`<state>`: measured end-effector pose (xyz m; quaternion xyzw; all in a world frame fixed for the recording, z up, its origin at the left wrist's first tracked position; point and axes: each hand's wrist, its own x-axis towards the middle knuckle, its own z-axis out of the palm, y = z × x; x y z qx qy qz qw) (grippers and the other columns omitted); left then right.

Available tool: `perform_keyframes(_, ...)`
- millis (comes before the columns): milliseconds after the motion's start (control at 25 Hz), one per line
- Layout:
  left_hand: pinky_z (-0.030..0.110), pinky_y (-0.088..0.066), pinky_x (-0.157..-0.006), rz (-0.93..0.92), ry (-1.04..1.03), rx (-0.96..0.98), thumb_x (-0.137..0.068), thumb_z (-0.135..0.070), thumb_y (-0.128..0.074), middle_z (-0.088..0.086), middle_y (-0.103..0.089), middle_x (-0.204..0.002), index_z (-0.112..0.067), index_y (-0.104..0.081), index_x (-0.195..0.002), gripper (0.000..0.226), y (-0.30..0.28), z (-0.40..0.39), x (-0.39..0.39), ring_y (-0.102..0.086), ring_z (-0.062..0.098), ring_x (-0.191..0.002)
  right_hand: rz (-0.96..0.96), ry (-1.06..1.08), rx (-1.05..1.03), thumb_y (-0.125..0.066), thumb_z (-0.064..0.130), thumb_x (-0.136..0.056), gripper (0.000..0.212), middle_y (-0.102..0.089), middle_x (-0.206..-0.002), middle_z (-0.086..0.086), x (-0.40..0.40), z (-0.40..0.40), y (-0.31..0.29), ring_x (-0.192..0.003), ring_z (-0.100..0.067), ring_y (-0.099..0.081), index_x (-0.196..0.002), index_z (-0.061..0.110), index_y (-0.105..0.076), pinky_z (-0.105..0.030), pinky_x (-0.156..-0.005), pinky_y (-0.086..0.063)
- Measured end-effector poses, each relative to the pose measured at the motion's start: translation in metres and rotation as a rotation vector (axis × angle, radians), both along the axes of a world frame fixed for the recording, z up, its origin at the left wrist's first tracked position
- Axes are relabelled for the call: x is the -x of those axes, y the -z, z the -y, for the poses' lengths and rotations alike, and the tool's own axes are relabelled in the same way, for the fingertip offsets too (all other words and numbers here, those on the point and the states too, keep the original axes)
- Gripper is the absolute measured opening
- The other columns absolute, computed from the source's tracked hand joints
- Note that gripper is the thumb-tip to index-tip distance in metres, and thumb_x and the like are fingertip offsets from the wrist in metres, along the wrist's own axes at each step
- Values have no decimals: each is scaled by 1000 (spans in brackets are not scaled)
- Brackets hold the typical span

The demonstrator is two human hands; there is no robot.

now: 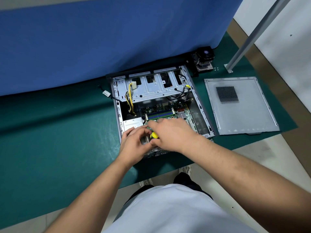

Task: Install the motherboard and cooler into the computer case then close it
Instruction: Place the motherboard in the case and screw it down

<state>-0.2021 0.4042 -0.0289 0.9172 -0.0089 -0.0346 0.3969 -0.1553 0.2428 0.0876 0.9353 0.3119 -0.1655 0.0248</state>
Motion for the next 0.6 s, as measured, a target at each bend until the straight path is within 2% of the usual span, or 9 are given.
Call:
perform_keyframes(120,16,-6,-116,25,64,0,-73,-72,-60,-23,-59,-136,-49,-63,-111,45,2,-4,3,-41,-7,-136,-42,-15,-24,-60,41,-97,38,-65,-114,-7,-1,1,-1,-104,-34,-65,-130,25,-52,-39,-73,-44)
perform_keyframes(200,18,-10,-116,45,36,-46,-70,-69,-63,-31,-60,-124,-47,-61,-114,49,0,1,3,-45,-11,-128,-50,61,-31,-54,47,-100,39,-67,-111,-10,-1,-6,2,-104,-35,-65,-126,18,-55,-37,-71,-39)
perform_keyframes(280,15,-14,-110,52,-9,-55,-64,-68,-65,-34,-61,-103,-42,-56,-102,46,-2,6,2,-52,-10,-111,-58,109,-9,-48,59,-100,49,-67,-110,-11,3,-13,7,-105,-34,-64,-125,17,-56,-35,-69,-37)
perform_keyframes(320,13,-14,-107,48,-24,-47,-62,-68,-64,-33,-61,-102,-40,-57,-97,45,-2,7,1,-52,-9,-110,-51,114,7,-46,63,-98,54,-67,-110,-10,5,-14,8,-105,-34,-64,-125,18,-56,-35,-68,-36)
perform_keyframes(440,10,-8,-109,18,10,-13,-63,-67,-59,-25,-64,-126,-42,-62,-98,43,1,1,1,-48,-8,-127,-46,74,-18,-53,64,-95,56,-66,-116,-9,4,-7,4,-106,-34,-65,-128,20,-51,-37,-69,-42)
perform_keyframes(520,14,-5,-115,7,67,-15,-69,-68,-57,-21,-60,-138,-48,-63,-107,43,3,-2,2,-42,-7,-135,-86,-2,-58,-60,52,-95,49,-64,-121,-6,3,0,0,-107,-34,-64,-134,25,-48,-41,-77,-51)
perform_keyframes(600,21,-8,-119,6,80,-32,-72,-67,-58,-26,-59,-136,-52,-60,-112,44,1,-2,3,-41,-9,-135,-85,-1,-66,-62,37,-93,45,-65,-118,-6,3,0,-2,-106,-33,-64,-135,27,-49,-40,-78,-50)
